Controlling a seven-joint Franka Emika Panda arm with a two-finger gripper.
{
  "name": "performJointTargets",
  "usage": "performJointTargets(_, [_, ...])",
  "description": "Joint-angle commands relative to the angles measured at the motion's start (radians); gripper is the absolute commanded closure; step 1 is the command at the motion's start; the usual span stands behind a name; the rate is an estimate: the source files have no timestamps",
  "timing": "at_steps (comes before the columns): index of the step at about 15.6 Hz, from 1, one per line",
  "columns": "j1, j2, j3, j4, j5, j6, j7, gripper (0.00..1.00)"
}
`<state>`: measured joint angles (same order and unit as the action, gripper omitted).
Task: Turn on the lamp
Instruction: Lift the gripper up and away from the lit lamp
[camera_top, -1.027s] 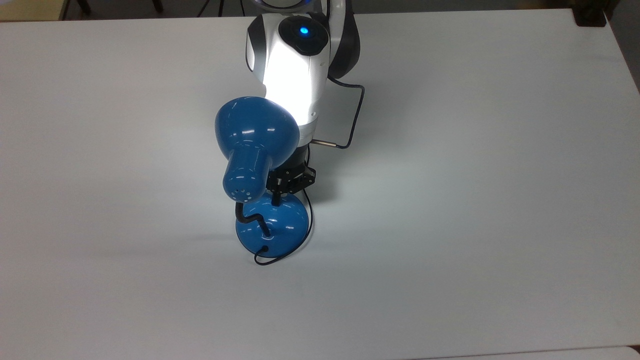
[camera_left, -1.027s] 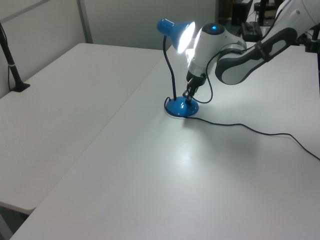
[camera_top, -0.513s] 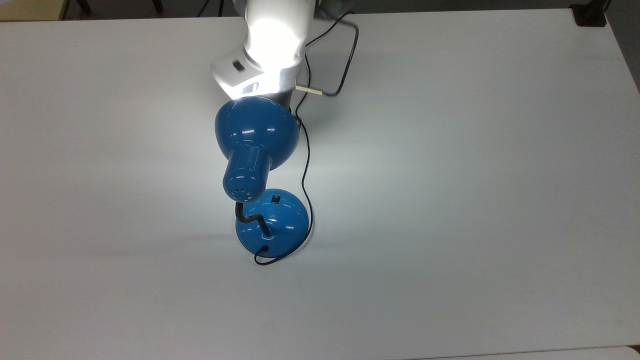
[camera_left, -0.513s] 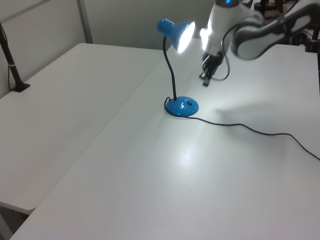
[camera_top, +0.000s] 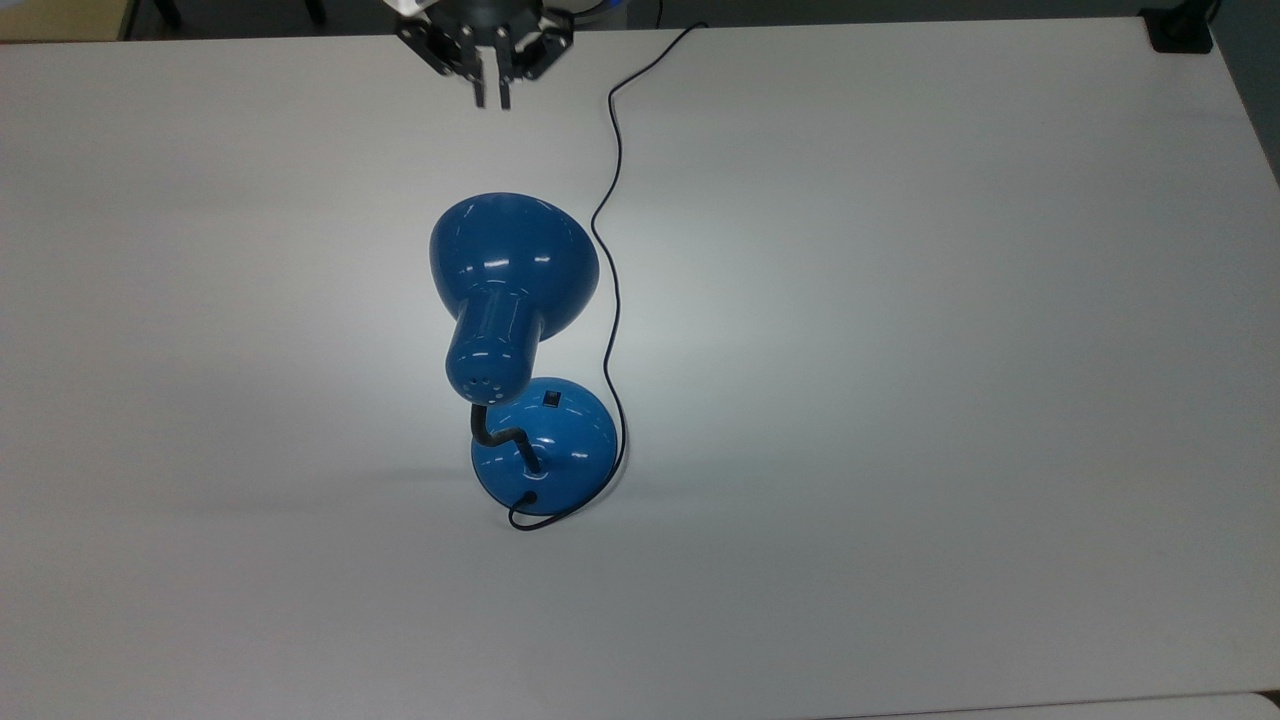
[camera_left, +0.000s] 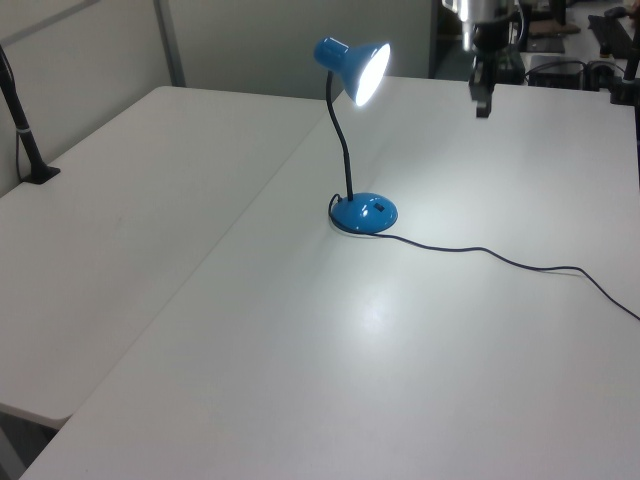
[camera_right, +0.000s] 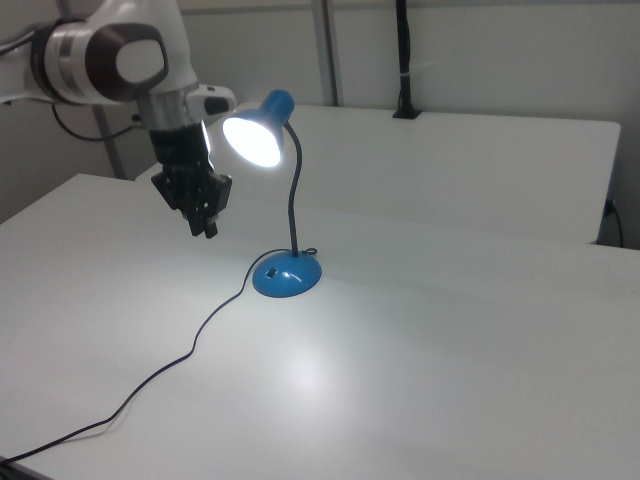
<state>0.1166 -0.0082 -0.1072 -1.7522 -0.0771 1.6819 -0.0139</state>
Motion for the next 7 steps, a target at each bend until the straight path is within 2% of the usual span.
performJointTargets(1, [-0.001,0.011,-0.020,0.094,0.017,-0.096,-0.060,0.00])
performJointTargets(7, [-0.003,0.016,-0.049,0.135,0.016,-0.140,-0.060,0.00])
